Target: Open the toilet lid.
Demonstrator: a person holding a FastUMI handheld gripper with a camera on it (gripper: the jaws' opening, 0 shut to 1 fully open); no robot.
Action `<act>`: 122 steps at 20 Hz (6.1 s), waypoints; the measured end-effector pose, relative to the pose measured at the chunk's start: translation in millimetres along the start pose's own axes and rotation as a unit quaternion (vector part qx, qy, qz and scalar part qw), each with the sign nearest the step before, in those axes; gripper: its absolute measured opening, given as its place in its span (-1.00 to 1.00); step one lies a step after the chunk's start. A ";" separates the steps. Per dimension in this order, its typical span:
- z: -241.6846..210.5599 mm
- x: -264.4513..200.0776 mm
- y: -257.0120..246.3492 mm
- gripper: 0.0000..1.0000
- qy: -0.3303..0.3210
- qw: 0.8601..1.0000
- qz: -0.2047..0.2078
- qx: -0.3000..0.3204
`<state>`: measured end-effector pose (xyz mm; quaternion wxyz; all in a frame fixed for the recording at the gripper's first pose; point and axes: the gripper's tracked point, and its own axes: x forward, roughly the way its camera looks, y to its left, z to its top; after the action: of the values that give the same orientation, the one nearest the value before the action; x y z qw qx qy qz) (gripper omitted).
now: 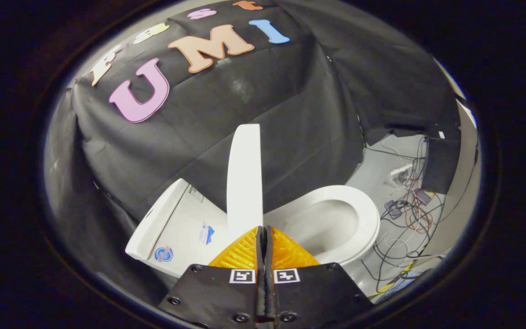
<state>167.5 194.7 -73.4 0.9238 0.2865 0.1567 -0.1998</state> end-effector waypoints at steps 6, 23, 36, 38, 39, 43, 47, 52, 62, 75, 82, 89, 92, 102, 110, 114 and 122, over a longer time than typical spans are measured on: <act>1.8 -2.4 27.7 -0.99 -0.007 0.999 0.006 -0.042; -11.8 -3.6 112.1 -0.99 -0.020 0.993 0.038 -0.113; -40.4 3.2 180.3 -0.99 -0.010 0.973 0.068 -0.221; -44.9 5.0 190.1 -0.99 -0.013 0.969 0.069 -0.238; -47.9 5.9 195.6 -0.98 -0.014 0.967 0.071 -0.246; -52.0 6.2 206.3 -0.95 -0.037 0.957 0.067 -0.281; -56.1 7.4 211.1 -0.95 -0.051 0.958 0.068 -0.276; -59.6 8.0 216.4 -0.83 -0.052 0.952 0.072 -0.294; -93.3 2.7 219.9 0.99 -0.012 0.935 0.135 -0.327; -30.0 -63.7 187.7 0.99 -0.046 0.933 0.171 -0.312; -1.2 -81.0 175.7 0.96 -0.060 0.937 0.192 -0.285; 19.3 -90.1 142.8 0.95 -0.072 0.935 0.183 -0.294; 33.2 -93.2 129.6 0.95 -0.085 0.934 0.186 -0.292; 76.6 -84.3 56.5 0.95 -0.115 0.936 0.178 -0.283; 97.9 -95.4 1.5 0.95 -0.134 0.924 0.192 -0.301; 89.4 -87.9 -18.1 0.96 -0.137 0.921 0.195 -0.309; 99.6 -47.7 -87.8 0.99 -0.118 0.943 0.154 -0.269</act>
<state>103.1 82.7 -16.8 0.9979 0.0227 0.0480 -0.0379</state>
